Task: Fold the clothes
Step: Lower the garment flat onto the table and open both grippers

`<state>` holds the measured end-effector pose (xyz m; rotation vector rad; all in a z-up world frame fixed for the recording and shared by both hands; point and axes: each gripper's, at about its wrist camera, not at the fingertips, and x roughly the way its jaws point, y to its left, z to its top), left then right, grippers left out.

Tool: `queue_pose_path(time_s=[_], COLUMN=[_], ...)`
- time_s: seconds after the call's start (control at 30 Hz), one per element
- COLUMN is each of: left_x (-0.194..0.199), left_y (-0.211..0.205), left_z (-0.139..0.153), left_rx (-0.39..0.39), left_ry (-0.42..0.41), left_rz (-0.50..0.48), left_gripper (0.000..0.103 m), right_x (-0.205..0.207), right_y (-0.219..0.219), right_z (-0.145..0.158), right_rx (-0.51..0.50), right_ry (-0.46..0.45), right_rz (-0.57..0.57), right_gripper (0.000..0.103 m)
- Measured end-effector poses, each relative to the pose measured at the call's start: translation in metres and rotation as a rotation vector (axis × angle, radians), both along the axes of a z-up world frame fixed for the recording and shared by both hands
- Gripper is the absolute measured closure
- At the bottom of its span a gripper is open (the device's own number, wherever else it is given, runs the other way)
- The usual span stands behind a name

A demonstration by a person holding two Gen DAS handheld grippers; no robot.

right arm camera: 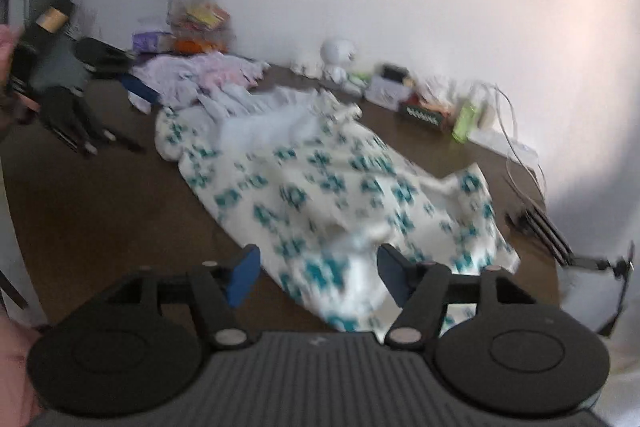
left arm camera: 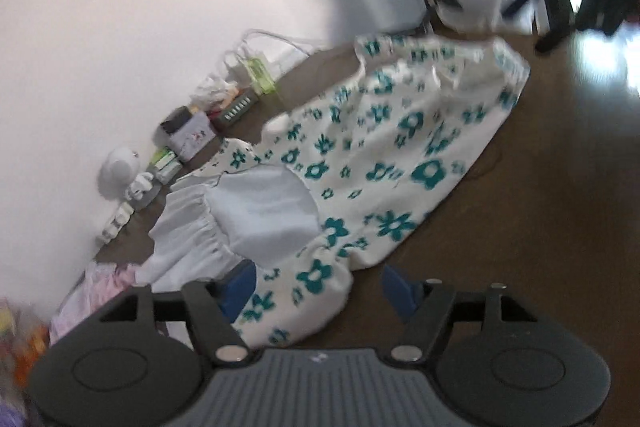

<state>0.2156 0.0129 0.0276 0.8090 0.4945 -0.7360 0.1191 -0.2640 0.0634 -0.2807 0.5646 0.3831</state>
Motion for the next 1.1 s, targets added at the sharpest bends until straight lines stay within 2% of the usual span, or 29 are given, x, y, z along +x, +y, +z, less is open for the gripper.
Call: queue_pose_path(time_s=[0.1, 0.13, 0.2, 0.23, 0.27, 0.3, 0.37, 0.43, 0.67, 0.73, 0.77, 0.8, 0.87, 0.9, 0.97, 1.03, 1.1], left_x=[0.025, 0.031, 0.045, 0.049, 0.051, 0.051, 0.044, 0.036, -0.016, -0.032, -0.040, -0.040, -0.039, -0.039, -0.038, -0.021, -0.002], left_y=[-0.015, -0.016, -0.019, -0.019, -0.018, -0.016, -0.011, -0.005, 0.014, 0.015, 0.014, 0.014, 0.012, 0.011, 0.010, 0.008, 0.004], left_z=[-0.016, -0.019, -0.023, -0.023, -0.023, -0.023, -0.025, -0.026, -0.017, -0.015, -0.014, -0.009, 0.003, 0.008, 0.020, 0.034, 0.043], left_rx=[0.082, 0.081, 0.079, 0.067, 0.053, 0.044, 0.033, 0.023, 0.009, 0.030, 0.047, 0.029, -0.006, -0.023, -0.058, -0.144, -0.186], left_ry=[0.034, 0.055, 0.096, 0.127, 0.161, 0.184, 0.181, 0.181, 0.279, 0.297, 0.303, 0.296, 0.280, 0.273, 0.258, 0.248, 0.247], left_rz=[-0.005, -0.001, 0.008, 0.011, 0.013, 0.012, 0.016, 0.013, -0.052, -0.074, -0.087, -0.087, -0.085, -0.084, -0.082, -0.044, 0.016], left_gripper=[0.034, 0.035, 0.043, 0.056, 0.078, 0.089, 0.095, 0.096, 0.096, 0.095, 0.092, 0.088, 0.079, 0.076, 0.052, 0.044, 0.039], right_x=[0.026, 0.035, 0.056, 0.064, 0.072, 0.070, 0.066, 0.052, -0.012, -0.025, -0.031, -0.034, -0.033, -0.026, -0.003, 0.031, 0.055], right_y=[0.026, 0.033, 0.042, 0.042, 0.042, 0.039, 0.032, 0.024, 0.017, 0.008, 0.004, -0.003, -0.013, -0.014, -0.009, -0.006, -0.007], right_z=[-0.008, -0.013, -0.026, -0.033, -0.039, -0.043, -0.049, -0.050, -0.049, -0.036, -0.030, -0.018, 0.001, 0.008, 0.006, -0.010, -0.027], right_rx=[-0.095, -0.131, -0.179, -0.183, -0.185, -0.157, -0.099, -0.025, 0.047, 0.108, 0.140, 0.184, 0.243, 0.214, 0.069, -0.049, -0.047], right_ry=[0.025, 0.045, 0.115, 0.161, 0.205, 0.228, 0.273, 0.297, 0.337, 0.305, 0.287, 0.240, 0.159, 0.124, 0.097, 0.151, 0.224], right_rz=[0.045, 0.053, 0.048, 0.035, 0.021, 0.006, -0.025, -0.058, -0.029, -0.042, -0.050, -0.065, -0.097, -0.129, -0.180, -0.208, -0.211], right_gripper=[0.039, 0.041, 0.052, 0.057, 0.069, 0.085, 0.097, 0.098, 0.095, 0.083, 0.070, 0.060, 0.058, 0.058, 0.055, 0.052, 0.052])
